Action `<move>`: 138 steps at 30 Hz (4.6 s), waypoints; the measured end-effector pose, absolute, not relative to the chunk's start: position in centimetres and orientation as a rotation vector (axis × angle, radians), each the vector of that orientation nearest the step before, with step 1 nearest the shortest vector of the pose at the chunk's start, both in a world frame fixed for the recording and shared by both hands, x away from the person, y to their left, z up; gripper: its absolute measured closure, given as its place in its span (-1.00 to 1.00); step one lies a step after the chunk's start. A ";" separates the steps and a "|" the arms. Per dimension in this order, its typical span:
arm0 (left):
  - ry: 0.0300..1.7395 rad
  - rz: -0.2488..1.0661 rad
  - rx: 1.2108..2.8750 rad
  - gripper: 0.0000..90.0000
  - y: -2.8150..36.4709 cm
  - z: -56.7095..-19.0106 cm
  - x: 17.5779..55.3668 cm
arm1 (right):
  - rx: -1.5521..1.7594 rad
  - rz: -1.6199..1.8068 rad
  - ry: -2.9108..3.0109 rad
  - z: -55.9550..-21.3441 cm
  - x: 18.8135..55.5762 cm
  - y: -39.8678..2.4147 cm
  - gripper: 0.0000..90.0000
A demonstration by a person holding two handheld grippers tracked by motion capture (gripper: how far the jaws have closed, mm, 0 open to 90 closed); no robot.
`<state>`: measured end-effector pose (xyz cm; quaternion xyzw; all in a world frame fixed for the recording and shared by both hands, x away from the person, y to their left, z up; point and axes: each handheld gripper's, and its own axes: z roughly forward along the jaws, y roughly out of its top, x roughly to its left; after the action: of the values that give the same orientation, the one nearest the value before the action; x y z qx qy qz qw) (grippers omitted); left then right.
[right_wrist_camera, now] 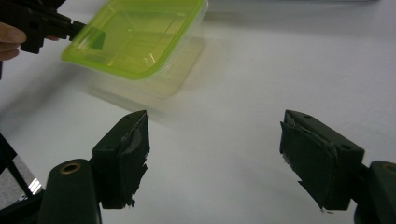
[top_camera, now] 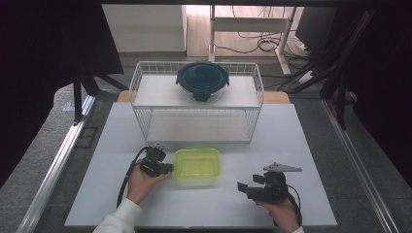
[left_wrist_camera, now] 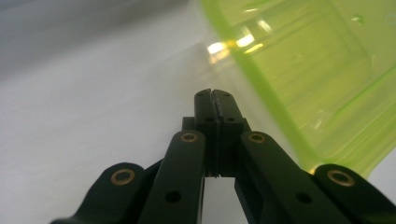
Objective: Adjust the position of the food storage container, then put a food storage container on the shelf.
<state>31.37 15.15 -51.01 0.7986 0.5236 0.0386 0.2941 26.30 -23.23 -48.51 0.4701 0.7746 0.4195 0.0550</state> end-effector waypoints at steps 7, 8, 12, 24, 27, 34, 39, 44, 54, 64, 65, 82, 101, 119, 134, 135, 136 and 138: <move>1.410 0.162 1.985 0.99 18.2 -49.2 29.0 | 1.432 1.274 2.347 -48.4 26.5 -23.2 -0.47; 1.398 0.174 1.962 0.96 18.6 -48.8 28.4 | 1.431 1.277 2.346 -48.4 26.5 -23.2 -0.47; 1.355 0.156 1.890 0.73 19.4 -48.0 26.6 | 1.408 1.281 2.360 -48.4 26.5 -22.8 -0.47; 1.361 0.167 1.834 -0.38 20.0 -47.0 25.5 | 1.383 1.300 2.371 -48.6 26.8 -22.7 -0.47; 1.364 0.156 1.833 -0.43 20.2 -47.2 25.6 | 1.376 1.314 2.377 -48.6 26.9 -22.8 -0.47; 1.363 0.110 1.834 -0.51 20.1 -47.6 25.8 | 1.366 1.342 2.377 -48.5 27.1 -22.6 -0.49; 1.360 0.083 1.829 -0.51 20.0 -47.8 26.0 | 1.368 1.401 2.402 -48.7 27.5 -22.1 -0.46; 1.334 0.072 1.825 -0.54 20.2 -47.9 26.0 | 1.369 1.414 2.416 -48.9 28.0 -21.5 -0.43; 1.356 0.015 1.823 -0.38 19.6 -48.8 27.5 | 1.435 1.467 2.423 -48.6 29.6 -20.3 -0.29; 1.352 -0.053 1.771 -0.18 18.6 -49.2 29.2 | 1.509 1.440 2.431 -48.9 31.7 -18.0 -0.21; 1.356 -0.079 1.742 -0.15 18.5 -49.5 29.6 | 1.541 1.453 2.419 -49.1 32.3 -17.7 -0.18; 1.348 -0.187 1.691 0.10 17.5 -51.1 31.0 | 1.656 1.506 2.454 -50.8 34.3 -17.8 0.09; 1.358 -0.335 1.652 0.54 16.9 -53.0 31.3 | 1.719 1.578 2.531 -51.8 34.9 -17.8 0.59; 1.247 -0.232 1.642 0.69 16.8 -48.8 29.4 | 1.626 1.659 2.499 -48.9 33.7 -18.7 0.74; 1.163 -0.136 1.647 0.70 16.7 -45.6 27.8 | 1.440 1.706 2.463 -45.4 32.1 -18.8 0.74; 1.163 -0.136 1.647 0.70 16.7 -45.6 27.8 | 1.440 1.706 2.463 -45.4 32.1 -18.8 0.74; 1.159 -0.131 1.644 0.70 16.7 -45.4 27.7 | 1.431 1.710 2.459 -45.2 32.0 -18.8 0.74; 1.155 -0.124 1.639 0.70 16.8 -45.1 27.5 | 1.402 1.709 2.457 -44.7 31.7 -18.8 0.74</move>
<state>27.46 16.76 -45.07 0.6884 0.4851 -0.0522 0.5367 31.74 -18.80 -44.70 0.4229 0.7409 0.5153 -0.0816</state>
